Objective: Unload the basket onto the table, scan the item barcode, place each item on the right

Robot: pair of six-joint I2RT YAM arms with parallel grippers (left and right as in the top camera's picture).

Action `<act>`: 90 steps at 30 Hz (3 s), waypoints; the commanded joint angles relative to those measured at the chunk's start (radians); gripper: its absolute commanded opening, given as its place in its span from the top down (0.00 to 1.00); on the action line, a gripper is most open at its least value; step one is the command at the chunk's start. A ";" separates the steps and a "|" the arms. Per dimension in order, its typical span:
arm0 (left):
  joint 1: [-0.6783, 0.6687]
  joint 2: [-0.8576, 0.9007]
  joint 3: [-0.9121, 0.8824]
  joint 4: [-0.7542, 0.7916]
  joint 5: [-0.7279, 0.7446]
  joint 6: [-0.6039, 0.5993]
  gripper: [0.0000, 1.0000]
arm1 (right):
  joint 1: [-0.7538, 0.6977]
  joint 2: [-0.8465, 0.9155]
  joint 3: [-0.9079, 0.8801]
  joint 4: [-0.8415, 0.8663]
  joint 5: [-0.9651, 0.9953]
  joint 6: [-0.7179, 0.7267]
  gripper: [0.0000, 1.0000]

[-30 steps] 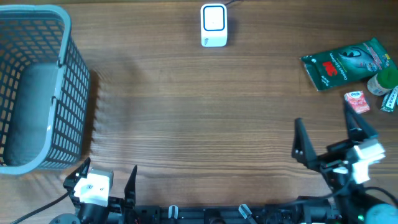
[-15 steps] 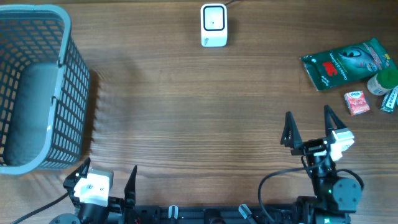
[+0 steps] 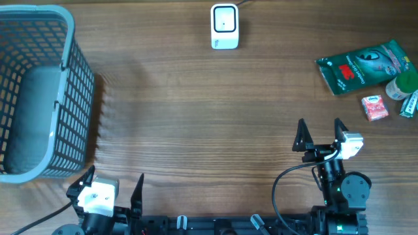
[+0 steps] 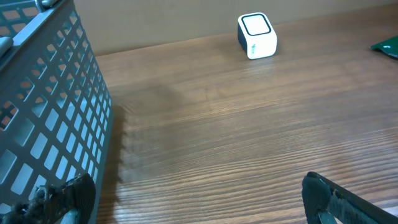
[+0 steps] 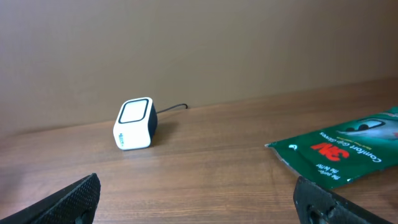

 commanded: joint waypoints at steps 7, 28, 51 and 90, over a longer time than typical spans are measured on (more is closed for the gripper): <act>-0.005 -0.001 -0.001 0.002 0.012 -0.003 0.00 | 0.006 -0.007 -0.001 0.003 0.021 0.012 0.00; -0.007 -0.002 -0.100 0.265 0.196 -0.013 0.00 | 0.006 -0.007 -0.001 0.003 0.021 0.011 0.00; 0.061 -0.005 -0.766 1.062 0.021 -0.080 0.00 | 0.006 -0.006 -0.001 0.003 0.021 0.012 0.00; 0.071 -0.003 -0.766 1.062 -0.011 -0.114 0.00 | 0.006 -0.006 -0.001 0.003 0.021 0.012 0.00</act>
